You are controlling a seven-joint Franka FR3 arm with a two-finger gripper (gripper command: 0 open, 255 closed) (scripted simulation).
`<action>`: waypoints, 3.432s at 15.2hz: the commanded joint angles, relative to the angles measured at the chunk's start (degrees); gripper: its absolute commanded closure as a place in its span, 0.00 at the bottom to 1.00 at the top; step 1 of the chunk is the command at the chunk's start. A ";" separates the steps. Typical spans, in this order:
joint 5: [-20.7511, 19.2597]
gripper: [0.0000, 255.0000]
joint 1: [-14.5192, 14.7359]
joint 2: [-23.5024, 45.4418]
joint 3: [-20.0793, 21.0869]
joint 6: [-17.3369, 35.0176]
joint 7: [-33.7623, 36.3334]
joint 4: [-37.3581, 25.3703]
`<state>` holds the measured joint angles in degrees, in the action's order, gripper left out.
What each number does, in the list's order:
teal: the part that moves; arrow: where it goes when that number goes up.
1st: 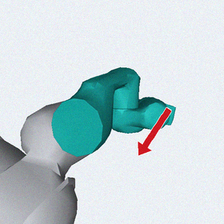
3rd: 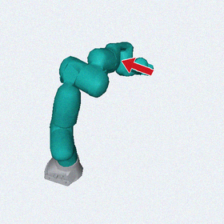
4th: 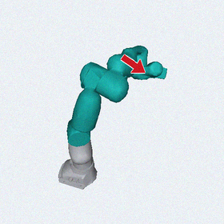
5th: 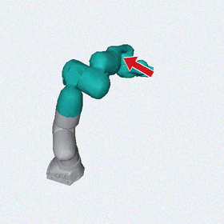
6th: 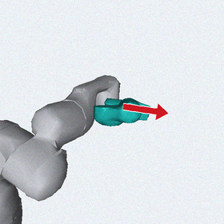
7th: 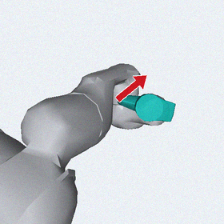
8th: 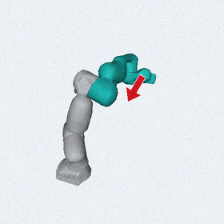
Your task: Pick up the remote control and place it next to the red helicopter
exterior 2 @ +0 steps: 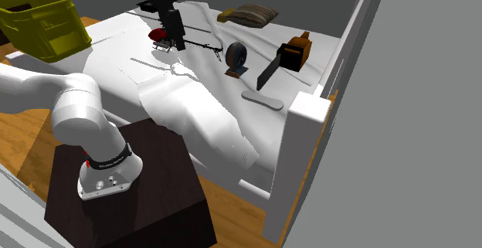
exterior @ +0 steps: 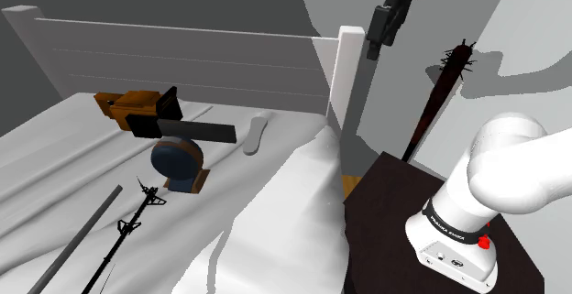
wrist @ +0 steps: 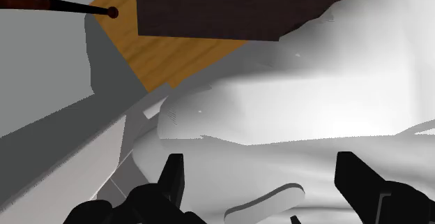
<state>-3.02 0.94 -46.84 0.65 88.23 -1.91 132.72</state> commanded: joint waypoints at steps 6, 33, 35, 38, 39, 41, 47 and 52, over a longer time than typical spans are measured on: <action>2.59 0.00 -1.13 5.94 3.90 8.49 8.89 3.05; -3.77 0.00 -5.34 62.09 13.21 41.20 55.54 -17.54; -4.59 0.00 -4.81 66.60 12.38 41.86 58.29 -21.22; -5.33 0.00 -3.96 73.31 10.98 42.39 61.92 -27.27; -5.45 0.00 -3.68 75.55 10.50 42.45 63.00 -29.43; -5.51 0.00 -3.24 79.40 9.68 42.40 64.73 -33.31; -6.18 0.00 -2.95 82.35 9.17 45.62 65.14 -33.03; -6.35 0.00 -2.86 83.17 9.03 46.43 65.25 -33.03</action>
<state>-9.36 -1.92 36.27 9.70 134.59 63.33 99.69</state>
